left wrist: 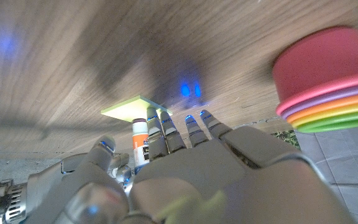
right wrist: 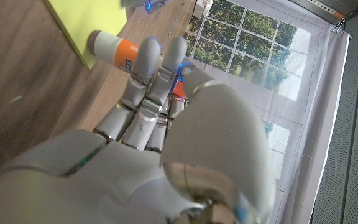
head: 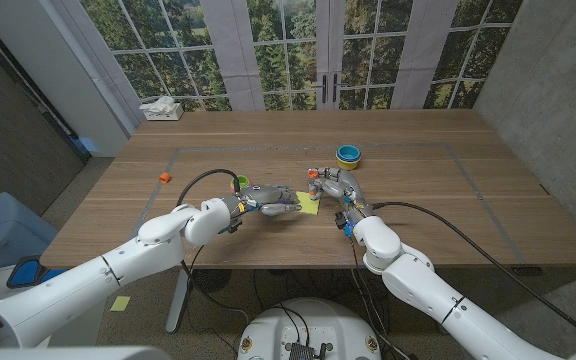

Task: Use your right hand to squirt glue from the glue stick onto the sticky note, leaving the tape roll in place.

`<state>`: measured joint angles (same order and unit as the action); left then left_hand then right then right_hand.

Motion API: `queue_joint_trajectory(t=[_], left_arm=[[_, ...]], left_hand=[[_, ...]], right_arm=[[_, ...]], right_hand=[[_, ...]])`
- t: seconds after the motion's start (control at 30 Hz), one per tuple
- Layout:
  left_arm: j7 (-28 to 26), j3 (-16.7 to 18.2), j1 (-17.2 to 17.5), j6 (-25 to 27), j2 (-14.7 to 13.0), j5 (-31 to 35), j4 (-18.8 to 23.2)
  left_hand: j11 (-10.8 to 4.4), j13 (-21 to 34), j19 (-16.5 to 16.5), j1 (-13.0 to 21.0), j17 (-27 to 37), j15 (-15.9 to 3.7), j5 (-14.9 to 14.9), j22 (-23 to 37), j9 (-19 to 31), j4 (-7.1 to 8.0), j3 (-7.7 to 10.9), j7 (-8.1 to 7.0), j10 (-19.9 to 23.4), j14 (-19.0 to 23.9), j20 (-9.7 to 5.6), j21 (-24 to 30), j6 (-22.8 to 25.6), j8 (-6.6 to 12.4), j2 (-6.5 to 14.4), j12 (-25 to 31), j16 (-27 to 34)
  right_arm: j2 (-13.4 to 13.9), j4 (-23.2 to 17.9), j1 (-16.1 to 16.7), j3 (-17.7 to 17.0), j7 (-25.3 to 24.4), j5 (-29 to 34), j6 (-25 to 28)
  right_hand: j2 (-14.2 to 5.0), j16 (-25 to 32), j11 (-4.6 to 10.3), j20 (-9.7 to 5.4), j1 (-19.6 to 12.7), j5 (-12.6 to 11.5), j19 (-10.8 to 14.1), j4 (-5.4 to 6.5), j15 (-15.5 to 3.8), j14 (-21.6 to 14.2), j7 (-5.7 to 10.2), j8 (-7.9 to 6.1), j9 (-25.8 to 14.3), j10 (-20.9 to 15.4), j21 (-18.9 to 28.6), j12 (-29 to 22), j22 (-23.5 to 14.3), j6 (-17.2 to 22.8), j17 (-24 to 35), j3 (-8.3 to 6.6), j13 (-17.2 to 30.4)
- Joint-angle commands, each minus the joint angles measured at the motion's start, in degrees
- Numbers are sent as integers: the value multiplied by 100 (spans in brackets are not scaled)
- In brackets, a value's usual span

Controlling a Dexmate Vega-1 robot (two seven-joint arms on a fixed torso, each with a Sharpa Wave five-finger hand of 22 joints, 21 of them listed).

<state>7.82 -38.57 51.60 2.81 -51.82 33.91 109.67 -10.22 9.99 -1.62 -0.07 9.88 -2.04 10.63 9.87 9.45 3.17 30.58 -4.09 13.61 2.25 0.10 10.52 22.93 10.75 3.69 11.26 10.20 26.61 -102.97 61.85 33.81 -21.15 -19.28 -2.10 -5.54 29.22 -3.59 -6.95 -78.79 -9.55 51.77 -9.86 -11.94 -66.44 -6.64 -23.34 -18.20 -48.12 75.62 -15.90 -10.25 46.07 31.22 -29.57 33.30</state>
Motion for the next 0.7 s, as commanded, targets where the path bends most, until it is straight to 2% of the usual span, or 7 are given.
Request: queue_joint_trajectory(t=[0.03,0.3,0.7], left_arm=[[47,-27,-53,3,29,26,-28],[46,-36,-53,39,39,55,-12],[82,-71,-78,75,59,96,-23]], left_hand=[[1,11,-71,-2,-4,-323,51,17,33,33,10,-5,39,-2,-9,31,62,-12,-64,2,6],[0,11,-87,0,-5,-331,52,16,33,42,-4,-1,37,-16,-13,28,62,-16,-77,-3,1],[-12,11,-108,3,-6,-345,55,16,33,57,-26,23,29,-32,-14,27,40,-29,-94,-14,-2]], right_arm=[[91,-142,80,32,37,32,187],[52,-74,60,100,212,-159,268],[144,-260,132,89,240,-285,370]], right_hand=[[-28,-21,436,-602,-21,-30,60,18,-33,-34,455,-28,-16,-1002,-4,3,-15,1191,7,-51,22],[-24,-26,419,-601,-16,-31,73,21,-28,-56,431,-27,-7,-1023,-6,17,-15,1212,4,-48,17],[-13,-22,331,-601,-46,-40,111,0,-44,-110,387,-15,15,-1090,-9,33,-12,1236,10,-58,9]])
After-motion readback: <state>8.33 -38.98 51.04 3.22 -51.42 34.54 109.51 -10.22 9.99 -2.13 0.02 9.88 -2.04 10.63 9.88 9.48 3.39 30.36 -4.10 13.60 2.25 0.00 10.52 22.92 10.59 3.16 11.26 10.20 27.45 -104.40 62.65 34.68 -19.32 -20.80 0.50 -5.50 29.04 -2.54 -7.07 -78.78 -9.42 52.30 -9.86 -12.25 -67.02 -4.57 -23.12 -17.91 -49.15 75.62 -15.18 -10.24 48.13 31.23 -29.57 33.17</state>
